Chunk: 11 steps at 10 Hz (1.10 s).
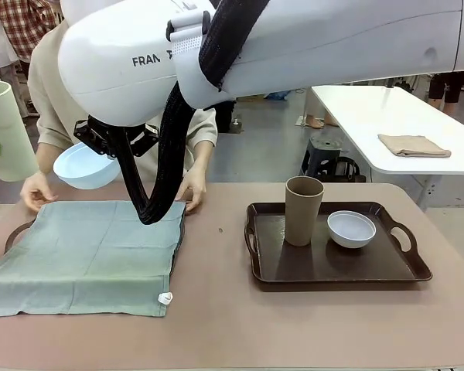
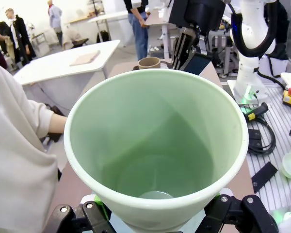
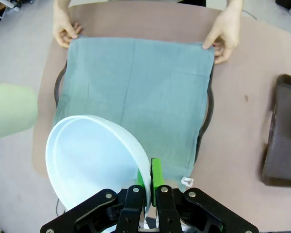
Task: Set up a tray with a mat and arrange the tableware.
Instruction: Place the Picnic Bowl and Reusable plastic cup back onto the Handle tray in front of the human's position.
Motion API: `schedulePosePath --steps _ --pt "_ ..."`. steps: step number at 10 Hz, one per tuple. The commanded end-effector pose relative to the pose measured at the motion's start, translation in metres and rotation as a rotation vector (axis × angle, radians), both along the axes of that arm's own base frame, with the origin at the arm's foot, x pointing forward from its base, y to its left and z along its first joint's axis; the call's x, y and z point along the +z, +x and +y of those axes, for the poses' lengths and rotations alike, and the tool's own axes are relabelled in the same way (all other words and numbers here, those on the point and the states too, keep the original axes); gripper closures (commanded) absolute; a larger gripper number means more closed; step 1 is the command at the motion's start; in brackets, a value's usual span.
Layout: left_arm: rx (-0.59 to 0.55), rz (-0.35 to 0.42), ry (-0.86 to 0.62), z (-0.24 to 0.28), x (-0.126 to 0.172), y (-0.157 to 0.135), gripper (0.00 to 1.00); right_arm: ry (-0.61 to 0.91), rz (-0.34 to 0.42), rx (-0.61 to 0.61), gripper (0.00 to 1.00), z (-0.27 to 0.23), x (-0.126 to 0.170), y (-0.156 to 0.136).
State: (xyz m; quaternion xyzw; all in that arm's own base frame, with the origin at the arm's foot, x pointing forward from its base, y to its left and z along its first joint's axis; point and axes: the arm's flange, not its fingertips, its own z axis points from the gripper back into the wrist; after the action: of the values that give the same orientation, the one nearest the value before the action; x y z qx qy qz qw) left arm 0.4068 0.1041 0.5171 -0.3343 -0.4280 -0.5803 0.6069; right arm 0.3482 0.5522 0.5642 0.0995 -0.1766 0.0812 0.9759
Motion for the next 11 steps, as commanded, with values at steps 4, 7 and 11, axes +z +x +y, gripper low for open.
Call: schedulePosePath --steps 4,7,11 --pt "-0.009 -0.011 0.003 0.0010 0.0029 0.0018 0.70 0.000 -0.016 0.004 1.00 0.0010 -0.0005 -0.0004" --pt "-0.009 -0.011 0.003 0.0010 0.0029 0.0018 0.70 0.000 -0.016 0.004 1.00 0.0010 -0.0005 -0.0004" --pt "0.000 0.000 0.000 0.0000 0.0000 0.0000 0.15 0.000 0.000 0.000 0.95 0.0000 0.0000 0.0000"
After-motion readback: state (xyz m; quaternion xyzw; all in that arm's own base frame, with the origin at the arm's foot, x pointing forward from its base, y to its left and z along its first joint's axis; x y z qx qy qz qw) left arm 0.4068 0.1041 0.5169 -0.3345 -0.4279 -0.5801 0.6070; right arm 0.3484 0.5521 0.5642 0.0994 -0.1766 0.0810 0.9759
